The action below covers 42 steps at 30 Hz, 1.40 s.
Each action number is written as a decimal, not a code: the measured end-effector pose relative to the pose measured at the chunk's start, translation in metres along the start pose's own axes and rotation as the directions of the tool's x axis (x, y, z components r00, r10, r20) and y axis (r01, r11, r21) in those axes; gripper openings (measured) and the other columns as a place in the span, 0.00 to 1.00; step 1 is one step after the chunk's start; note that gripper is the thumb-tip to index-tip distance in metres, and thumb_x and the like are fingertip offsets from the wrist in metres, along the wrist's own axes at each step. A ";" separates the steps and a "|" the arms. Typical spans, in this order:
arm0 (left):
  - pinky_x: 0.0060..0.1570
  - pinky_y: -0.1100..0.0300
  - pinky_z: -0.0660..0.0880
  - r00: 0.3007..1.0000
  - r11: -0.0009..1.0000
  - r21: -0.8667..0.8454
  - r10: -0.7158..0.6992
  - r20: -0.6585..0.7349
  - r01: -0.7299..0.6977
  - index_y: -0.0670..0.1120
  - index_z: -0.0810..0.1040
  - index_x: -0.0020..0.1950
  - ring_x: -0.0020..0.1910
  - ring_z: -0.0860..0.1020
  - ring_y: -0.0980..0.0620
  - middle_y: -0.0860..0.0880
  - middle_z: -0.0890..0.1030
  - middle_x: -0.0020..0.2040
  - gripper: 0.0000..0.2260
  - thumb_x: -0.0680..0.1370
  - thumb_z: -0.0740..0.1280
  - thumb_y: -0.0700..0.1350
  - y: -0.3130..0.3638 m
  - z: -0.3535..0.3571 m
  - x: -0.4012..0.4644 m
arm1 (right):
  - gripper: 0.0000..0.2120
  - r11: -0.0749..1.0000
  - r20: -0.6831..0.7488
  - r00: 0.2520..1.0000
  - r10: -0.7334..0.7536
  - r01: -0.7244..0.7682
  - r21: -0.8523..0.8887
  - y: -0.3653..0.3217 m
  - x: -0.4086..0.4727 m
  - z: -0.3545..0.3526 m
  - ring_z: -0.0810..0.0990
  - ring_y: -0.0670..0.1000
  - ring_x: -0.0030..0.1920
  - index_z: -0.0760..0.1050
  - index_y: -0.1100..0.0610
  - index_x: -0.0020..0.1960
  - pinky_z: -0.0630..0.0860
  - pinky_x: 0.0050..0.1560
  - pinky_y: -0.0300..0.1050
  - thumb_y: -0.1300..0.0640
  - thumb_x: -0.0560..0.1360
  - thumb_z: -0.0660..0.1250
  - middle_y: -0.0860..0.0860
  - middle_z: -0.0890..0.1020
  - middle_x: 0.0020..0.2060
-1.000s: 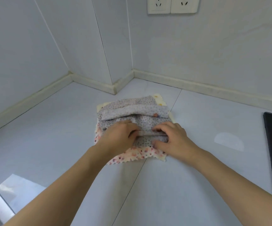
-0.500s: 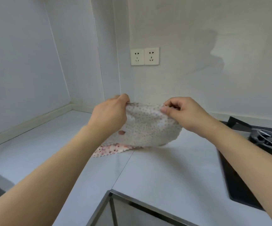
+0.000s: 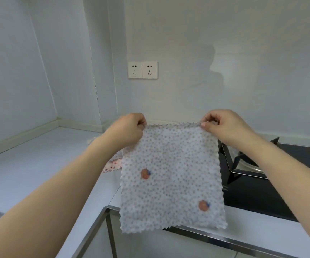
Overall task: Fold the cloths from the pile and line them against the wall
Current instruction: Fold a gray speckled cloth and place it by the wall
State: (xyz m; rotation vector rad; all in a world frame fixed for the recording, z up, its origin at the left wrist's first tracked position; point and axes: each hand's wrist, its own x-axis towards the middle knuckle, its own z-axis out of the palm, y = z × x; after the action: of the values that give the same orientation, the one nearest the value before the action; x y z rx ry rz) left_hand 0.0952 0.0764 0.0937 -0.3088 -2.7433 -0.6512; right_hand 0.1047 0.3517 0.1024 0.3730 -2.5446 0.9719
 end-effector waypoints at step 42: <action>0.38 0.61 0.70 0.949 0.951 -0.043 0.309 0.063 -0.307 0.48 0.77 0.45 0.38 0.72 0.58 0.57 0.74 0.40 0.05 0.73 0.64 0.41 -0.089 0.119 -0.096 | 0.19 0.939 0.239 0.969 -0.057 0.133 -0.316 0.095 -0.114 0.113 0.70 0.42 0.50 0.75 0.44 0.52 0.67 0.55 0.41 0.37 0.66 0.59 0.38 0.74 0.45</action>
State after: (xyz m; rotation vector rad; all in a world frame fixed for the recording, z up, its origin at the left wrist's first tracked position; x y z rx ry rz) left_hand 0.1308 0.0410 -0.0756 -0.7631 -2.6652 -0.6091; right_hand 0.1406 0.3551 -0.0807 0.5267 -2.7997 0.4734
